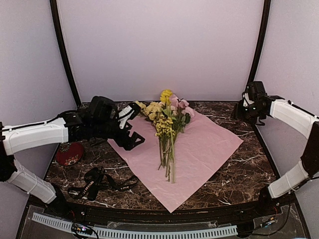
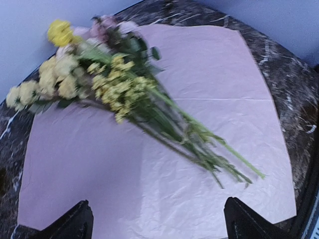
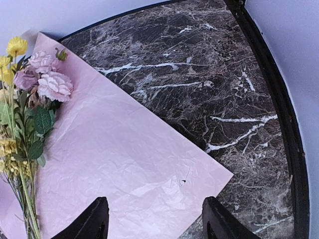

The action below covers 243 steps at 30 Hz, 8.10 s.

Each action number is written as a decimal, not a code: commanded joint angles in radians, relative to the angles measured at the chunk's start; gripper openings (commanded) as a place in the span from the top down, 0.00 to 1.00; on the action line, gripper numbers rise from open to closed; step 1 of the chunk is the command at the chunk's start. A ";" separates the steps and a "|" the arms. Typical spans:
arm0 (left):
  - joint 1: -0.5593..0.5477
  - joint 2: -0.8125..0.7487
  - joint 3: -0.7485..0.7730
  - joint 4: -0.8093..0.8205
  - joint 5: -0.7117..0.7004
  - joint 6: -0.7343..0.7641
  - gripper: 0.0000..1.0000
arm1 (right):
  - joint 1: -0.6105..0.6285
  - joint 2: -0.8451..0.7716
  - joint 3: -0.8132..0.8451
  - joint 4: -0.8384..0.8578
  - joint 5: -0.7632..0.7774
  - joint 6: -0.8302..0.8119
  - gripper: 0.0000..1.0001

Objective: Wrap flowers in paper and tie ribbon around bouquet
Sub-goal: Pick up the bottom corner of the flattened wrapping paper from the center of the board, then pass from the left arm to the right, then fold the bottom corner of the flattened wrapping paper at the center of the board, then press the fold line of the 1/4-folded wrapping paper.

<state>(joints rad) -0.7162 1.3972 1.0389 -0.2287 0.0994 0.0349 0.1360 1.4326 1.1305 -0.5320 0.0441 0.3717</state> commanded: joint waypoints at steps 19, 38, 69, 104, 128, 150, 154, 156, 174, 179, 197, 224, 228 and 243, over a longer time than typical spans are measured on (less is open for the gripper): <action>-0.501 0.177 -0.252 0.204 0.003 0.716 0.18 | 0.697 0.131 -0.163 0.087 -0.234 0.019 0.44; -0.492 0.379 -0.159 0.281 -0.093 0.747 0.65 | 0.736 0.339 -0.199 0.143 -0.317 -0.029 0.46; -0.194 0.333 -0.048 0.269 0.488 0.412 1.00 | 0.721 -0.131 -0.232 0.092 -0.441 -0.310 0.33; -0.131 0.295 -0.148 0.200 0.443 0.370 0.24 | 0.718 -0.022 -0.382 0.257 -0.389 -0.220 1.00; -0.057 0.303 -0.053 0.302 0.272 0.261 0.73 | 0.712 -0.020 -0.352 0.151 -0.431 -0.295 1.00; -0.159 0.325 -0.175 0.192 0.276 0.381 0.62 | 0.646 0.054 -0.299 0.156 -0.535 -0.273 1.00; -0.110 0.238 -0.171 0.231 0.381 0.302 0.43 | 0.629 0.091 -0.286 0.143 -0.527 -0.272 1.00; -0.110 0.209 -0.171 0.228 0.405 0.311 0.35 | 0.618 0.096 -0.288 0.142 -0.522 -0.262 1.00; -0.180 0.360 -0.137 0.346 0.396 0.167 0.48 | 0.580 0.154 -0.285 0.190 -0.493 -0.223 1.00; -0.180 0.382 -0.135 0.339 0.392 0.150 0.75 | 0.570 0.146 -0.293 0.196 -0.507 -0.207 0.75; -0.180 0.451 -0.083 0.220 0.213 0.128 1.00 | 0.514 0.105 -0.395 0.174 -0.398 -0.114 0.81; -0.180 0.494 -0.026 0.075 0.209 0.110 1.00 | 0.499 -0.082 -0.305 -0.027 -0.139 -0.060 0.71; -0.180 0.495 -0.030 0.076 0.209 0.106 1.00 | 0.563 -0.129 -0.310 0.075 -0.216 -0.063 0.68; -0.180 0.491 -0.038 0.080 0.211 0.094 1.00 | 0.671 0.104 -0.378 0.318 -0.375 -0.067 0.94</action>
<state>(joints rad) -0.9005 1.8717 1.0187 -0.0593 0.3183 0.1371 0.8089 1.4887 0.7803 -0.2554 -0.3462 0.2974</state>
